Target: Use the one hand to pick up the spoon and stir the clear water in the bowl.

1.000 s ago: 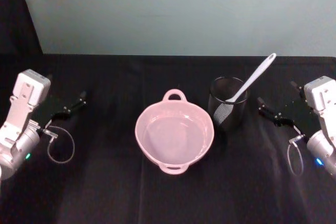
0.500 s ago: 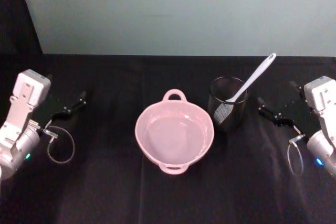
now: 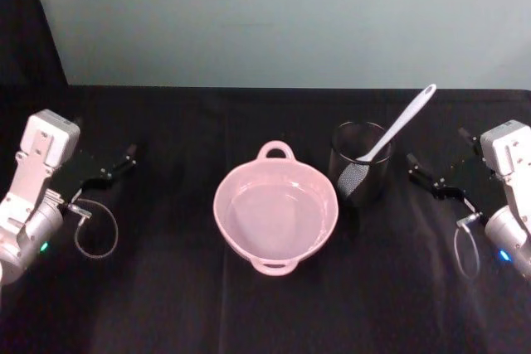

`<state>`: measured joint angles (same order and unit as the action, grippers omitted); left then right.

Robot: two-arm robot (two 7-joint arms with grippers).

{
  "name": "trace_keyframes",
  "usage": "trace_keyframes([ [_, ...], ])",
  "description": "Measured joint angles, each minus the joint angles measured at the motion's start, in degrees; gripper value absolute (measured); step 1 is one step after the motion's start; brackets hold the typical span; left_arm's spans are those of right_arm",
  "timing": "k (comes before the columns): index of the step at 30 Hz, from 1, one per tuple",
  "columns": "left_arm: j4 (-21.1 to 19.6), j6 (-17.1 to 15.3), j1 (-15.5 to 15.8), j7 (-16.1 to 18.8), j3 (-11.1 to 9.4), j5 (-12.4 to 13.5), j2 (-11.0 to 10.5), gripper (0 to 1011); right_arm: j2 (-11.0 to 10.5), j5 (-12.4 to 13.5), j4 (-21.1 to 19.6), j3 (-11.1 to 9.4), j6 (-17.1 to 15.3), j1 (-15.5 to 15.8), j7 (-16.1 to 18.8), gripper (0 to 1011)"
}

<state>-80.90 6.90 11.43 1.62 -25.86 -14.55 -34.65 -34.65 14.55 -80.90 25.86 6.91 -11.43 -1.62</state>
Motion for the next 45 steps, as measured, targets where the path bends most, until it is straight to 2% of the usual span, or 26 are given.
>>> trace_keyframes([
  [11,0.00,0.00,0.00,0.00,0.00,0.00,0.00,1011,0.00,-0.08,-0.02,-0.06,0.04,0.04,0.01,1003],
  [14,0.00,0.00,0.00,0.00,0.00,0.00,0.00,1011,-0.61,-1.56,-1.61,-0.89,1.35,1.04,-0.37,1002],
  [20,0.00,0.00,0.00,0.00,0.00,0.00,0.00,1011,-2.05,-1.76,-5.67,-2.96,1.42,3.48,-0.71,1003],
  [24,0.00,0.00,0.00,0.00,0.00,0.00,0.00,1011,-3.07,0.86,-8.60,-4.88,0.57,5.42,0.77,1003],
  [26,0.00,0.00,0.00,0.00,0.00,0.00,0.00,1011,-3.37,3.92,-10.04,-6.19,-0.13,6.45,2.82,1002],
  [27,0.00,0.00,0.00,0.00,0.00,0.00,0.00,1011,-3.37,6.69,-10.64,-7.21,-0.92,6.92,4.63,1003],
  [29,0.00,0.00,0.00,0.00,0.00,0.00,0.00,1011,-3.15,9.85,-10.90,-8.09,-1.99,7.14,6.74,1003],
  [30,0.00,0.00,0.00,0.00,0.00,0.00,0.00,1011,-2.70,12.97,-10.93,-8.87,-3.23,7.16,8.80,1003],
  [33,0.00,0.00,0.00,0.00,0.00,0.00,0.00,1011,-1.86,17.06,-10.69,-9.84,-5.18,6.90,11.49,1003],
  [34,0.00,0.00,0.00,0.00,0.00,0.00,0.00,1011,-1.09,19.38,-10.38,-10.44,-6.51,6.57,12.87,1003],
  [37,0.00,0.00,0.00,0.00,0.00,0.00,0.00,1011,0.30,22.02,-9.85,-11.20,-8.36,5.94,13.81,1003],
  [39,0.00,0.00,0.00,0.00,0.00,0.00,0.00,1011,2.34,24.46,-9.14,-12.03,-10.18,5.13,14.12,1003],
  [45,0.00,0.00,0.00,0.00,0.00,0.00,0.00,1011,5.46,27.01,-7.89,-13.21,-12.32,3.74,14.06,1003],
])
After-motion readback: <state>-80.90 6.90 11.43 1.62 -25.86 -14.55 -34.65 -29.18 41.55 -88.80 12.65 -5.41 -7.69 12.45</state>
